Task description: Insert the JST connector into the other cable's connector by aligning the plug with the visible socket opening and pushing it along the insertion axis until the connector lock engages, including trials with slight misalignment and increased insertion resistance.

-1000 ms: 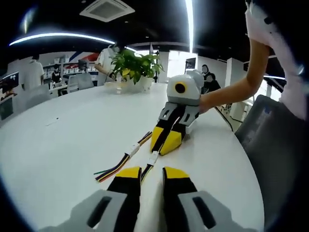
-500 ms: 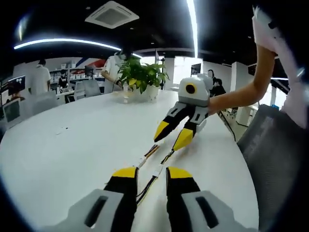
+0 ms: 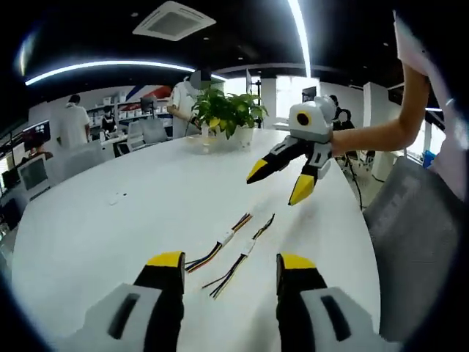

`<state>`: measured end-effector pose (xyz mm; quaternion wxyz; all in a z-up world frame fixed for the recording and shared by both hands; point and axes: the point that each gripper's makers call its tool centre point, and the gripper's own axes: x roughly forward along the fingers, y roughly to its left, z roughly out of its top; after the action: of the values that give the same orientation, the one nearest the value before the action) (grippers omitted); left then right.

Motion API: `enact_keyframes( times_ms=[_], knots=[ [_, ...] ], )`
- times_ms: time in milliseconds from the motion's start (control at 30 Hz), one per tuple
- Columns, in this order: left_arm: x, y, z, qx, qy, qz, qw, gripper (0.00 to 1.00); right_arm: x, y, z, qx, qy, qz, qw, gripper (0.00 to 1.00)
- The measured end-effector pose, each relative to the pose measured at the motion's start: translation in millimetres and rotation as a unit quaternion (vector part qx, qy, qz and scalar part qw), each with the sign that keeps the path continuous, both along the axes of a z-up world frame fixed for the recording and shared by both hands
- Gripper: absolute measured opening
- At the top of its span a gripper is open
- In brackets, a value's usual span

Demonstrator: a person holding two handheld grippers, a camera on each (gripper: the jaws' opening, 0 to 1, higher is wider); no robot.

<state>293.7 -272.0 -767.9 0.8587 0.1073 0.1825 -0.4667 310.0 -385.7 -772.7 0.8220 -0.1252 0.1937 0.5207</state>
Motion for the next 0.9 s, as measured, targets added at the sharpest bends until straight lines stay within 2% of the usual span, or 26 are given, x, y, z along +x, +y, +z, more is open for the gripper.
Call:
enact_keyframes(
  times_ms=[33, 100, 133, 200, 267, 367, 500, 567, 633, 667, 733, 767, 833, 900],
  knots=[
    [-4.5, 0.3, -1.1, 0.014, 0.008, 0.001, 0.9999, 0.55, -1.0, -1.8, 1.7, -0.002, 0.007, -0.009, 0.9999, 0.60],
    [-9.7, 6.5, -8.9, 0.063, 0.013, 0.002, 0.9979, 0.54, -4.2, -5.5, 6.4, 0.007, 0.033, -0.035, 0.9988, 0.70],
    [-14.3, 7.5, -10.5, 0.084, 0.012, -0.003, 0.9964, 0.54, -5.7, -6.6, 9.7, 0.006, 0.026, -0.032, 0.9991, 0.70],
    [-23.2, 1.7, -3.3, 0.064, 0.019, -0.002, 0.9978, 0.58, -9.9, -11.5, 16.9, 0.004, 0.023, -0.046, 0.9987, 0.72],
    [-32.3, -5.4, 7.2, 0.019, 0.042, 0.010, 0.9989, 0.60, -15.4, -15.3, 25.3, 0.009, 0.022, -0.056, 0.9981, 0.73],
    [-38.4, -5.2, 18.7, -0.004, 0.041, 0.025, 0.9988, 0.61, -22.9, -21.7, 34.6, 0.014, 0.028, -0.079, 0.9964, 0.75],
    [-50.2, 5.3, 20.2, 0.019, 0.039, 0.052, 0.9977, 0.69, -40.5, -29.3, 36.5, 0.012, 0.071, -0.119, 0.9903, 0.80],
    [-61.6, 8.9, 19.6, 0.027, 0.036, 0.051, 0.9977, 0.70, -51.8, -34.5, 33.7, 0.001, 0.097, -0.139, 0.9856, 0.81],
    [-70.2, 13.7, 19.3, 0.058, 0.013, 0.039, 0.9975, 0.70, -58.5, -37.0, 34.6, 0.009, 0.112, -0.154, 0.9816, 0.82],
    [-74.1, 18.1, 20.5, 0.074, 0.002, 0.045, 0.9963, 0.70, -63.6, -38.5, 35.3, 0.015, 0.120, -0.161, 0.9796, 0.82],
    [-80.5, 18.7, 25.9, 0.065, 0.002, 0.052, 0.9965, 0.70, -70.1, -40.2, 35.5, 0.016, 0.122, -0.165, 0.9786, 0.80],
    [-82.3, 18.2, 33.8, 0.040, 0.005, 0.065, 0.9971, 0.69, -74.1, -41.0, 35.2, 0.017, 0.123, -0.170, 0.9776, 0.80],
    [-87.5, 15.8, 43.0, 0.011, 0.013, 0.069, 0.9975, 0.69, -79.9, -41.0, 32.9, 0.022, 0.130, -0.185, 0.9739, 0.80],
    [-93.3, 16.2, 46.6, 0.011, 0.015, 0.067, 0.9976, 0.69, -87.5, -37.0, 30.4, 0.026, 0.137, -0.191, 0.9716, 0.79]
  ],
)
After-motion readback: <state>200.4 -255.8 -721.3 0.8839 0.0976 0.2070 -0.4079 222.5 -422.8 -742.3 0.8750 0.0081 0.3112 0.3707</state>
